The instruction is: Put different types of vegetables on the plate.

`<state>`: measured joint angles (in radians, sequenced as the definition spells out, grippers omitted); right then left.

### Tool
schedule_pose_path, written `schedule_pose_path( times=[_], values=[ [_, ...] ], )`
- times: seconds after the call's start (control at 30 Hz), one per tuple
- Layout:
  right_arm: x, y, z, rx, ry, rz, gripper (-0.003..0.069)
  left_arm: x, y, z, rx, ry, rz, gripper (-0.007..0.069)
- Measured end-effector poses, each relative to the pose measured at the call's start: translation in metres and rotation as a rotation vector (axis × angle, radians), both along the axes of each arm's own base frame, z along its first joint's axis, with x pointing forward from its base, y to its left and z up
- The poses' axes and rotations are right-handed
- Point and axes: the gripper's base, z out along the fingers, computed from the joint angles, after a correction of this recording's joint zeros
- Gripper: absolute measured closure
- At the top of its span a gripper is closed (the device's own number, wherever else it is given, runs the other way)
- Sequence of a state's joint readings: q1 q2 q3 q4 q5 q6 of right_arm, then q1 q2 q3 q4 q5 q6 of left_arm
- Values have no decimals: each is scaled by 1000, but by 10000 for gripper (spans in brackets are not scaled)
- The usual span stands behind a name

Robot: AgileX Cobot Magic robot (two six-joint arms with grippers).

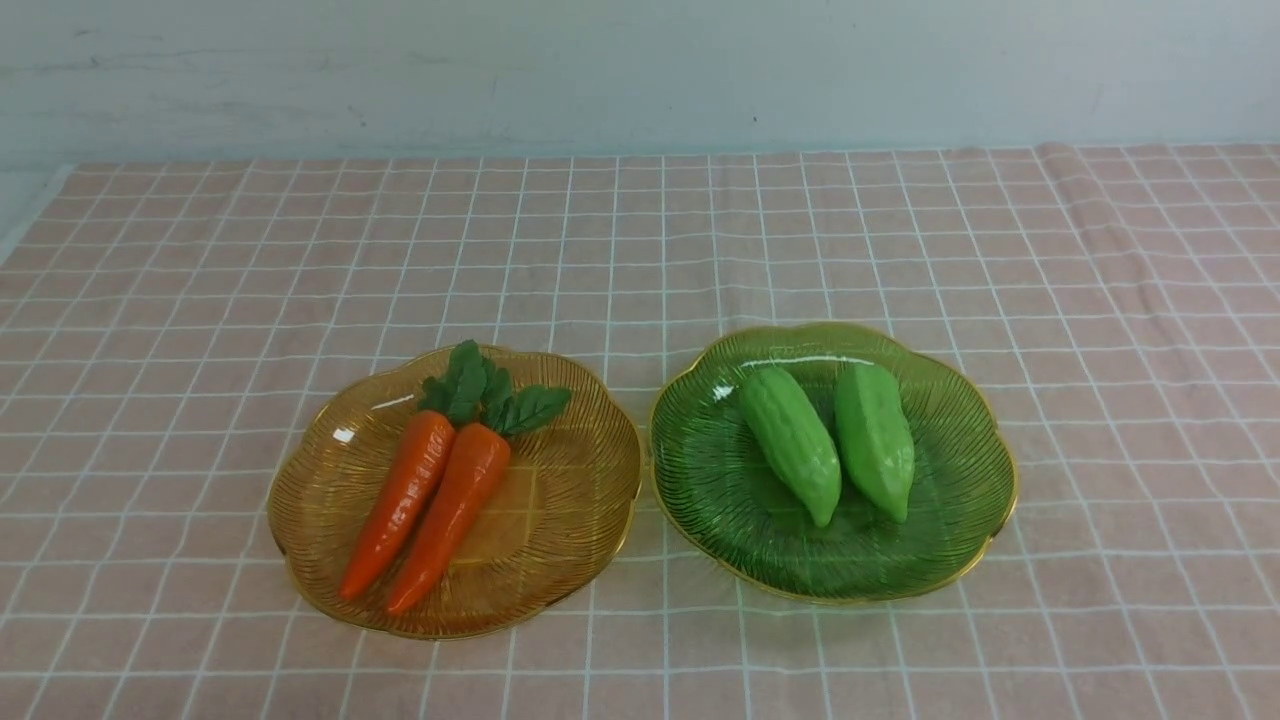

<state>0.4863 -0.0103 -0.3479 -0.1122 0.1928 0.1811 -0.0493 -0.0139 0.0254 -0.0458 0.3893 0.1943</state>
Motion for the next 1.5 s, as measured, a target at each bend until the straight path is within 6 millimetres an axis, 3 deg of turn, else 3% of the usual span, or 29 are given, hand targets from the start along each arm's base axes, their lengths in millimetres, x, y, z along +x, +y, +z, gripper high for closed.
schedule_pose_path(
  times=[0.3,0.47,0.63,0.8,0.87,1.5],
  values=[
    [1,1,-4,-37,35,-13,673,0,0,0,0,0,0,628],
    [8,-1,-19,-81,136,-178,673,0,0,0,0,0,0,628],
    [21,-5,-56,-117,284,-367,673,0,0,0,0,0,0,628],
    [36,-11,-127,-151,515,-503,674,0,0,0,0,0,0,628],
    [36,-12,-137,-155,547,-515,674,0,0,0,0,-1,0,628],
    [36,-13,-139,-171,550,-530,674,0,0,0,0,-1,0,628]
  ],
)
